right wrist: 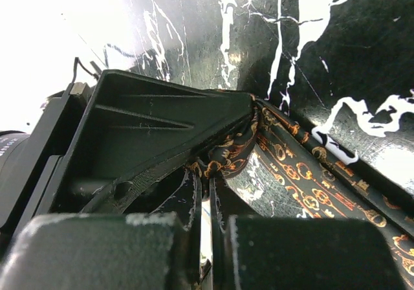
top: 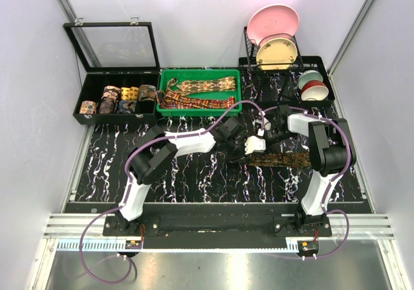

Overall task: Roll the ties
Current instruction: Roll the tie at the center of the board.

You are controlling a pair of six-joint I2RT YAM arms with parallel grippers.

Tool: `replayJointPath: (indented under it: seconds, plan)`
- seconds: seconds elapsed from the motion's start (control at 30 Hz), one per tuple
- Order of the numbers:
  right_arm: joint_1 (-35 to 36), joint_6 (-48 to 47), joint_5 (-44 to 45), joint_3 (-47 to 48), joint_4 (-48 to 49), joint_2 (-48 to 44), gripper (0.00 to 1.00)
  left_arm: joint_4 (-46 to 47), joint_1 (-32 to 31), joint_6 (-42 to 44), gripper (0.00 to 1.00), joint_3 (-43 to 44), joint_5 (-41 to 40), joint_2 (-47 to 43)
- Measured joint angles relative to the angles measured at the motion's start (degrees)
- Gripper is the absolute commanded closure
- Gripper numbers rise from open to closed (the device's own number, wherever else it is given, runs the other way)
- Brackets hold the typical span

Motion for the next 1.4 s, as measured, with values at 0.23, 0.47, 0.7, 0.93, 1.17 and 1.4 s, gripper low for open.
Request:
replayJointPath:
  seconds: [0.23, 0.47, 0.7, 0.93, 1.17, 1.4]
  plan:
    - [0.3, 0.8, 2.7, 0.1, -0.3, 0.3, 1.0, 3.1, 1.7, -2.1, 0.44, -2.7, 3.1, -1.2]
    - [0.3, 0.9, 6.0, 1.6, -3.6, 2.3, 1.0, 10.3, 5.5, -4.4, 0.21, -8.5, 10.1, -2.9]
    - [1.1, 0.8, 8.4, 3.5, -6.2, 3.3, 1.0, 21.3, 6.0, -7.3, 0.18, -14.3, 14.0, -3.7]
    - [4.6, 0.9, 9.2, 6.2, -7.9, 5.3, 1.0, 37.3, 6.6, -12.1, 0.27, -23.1, 16.8, -4.5]
    - [5.2, 1.4, 9.0, 9.2, -10.3, 8.8, 1.0, 46.8, 7.3, -15.0, 0.42, -28.1, 17.3, -4.6]
    - [7.0, 1.9, 8.6, 11.1, -12.0, 11.3, 1.0, 57.2, 7.6, -17.0, 0.33, -33.8, 17.0, -4.6]
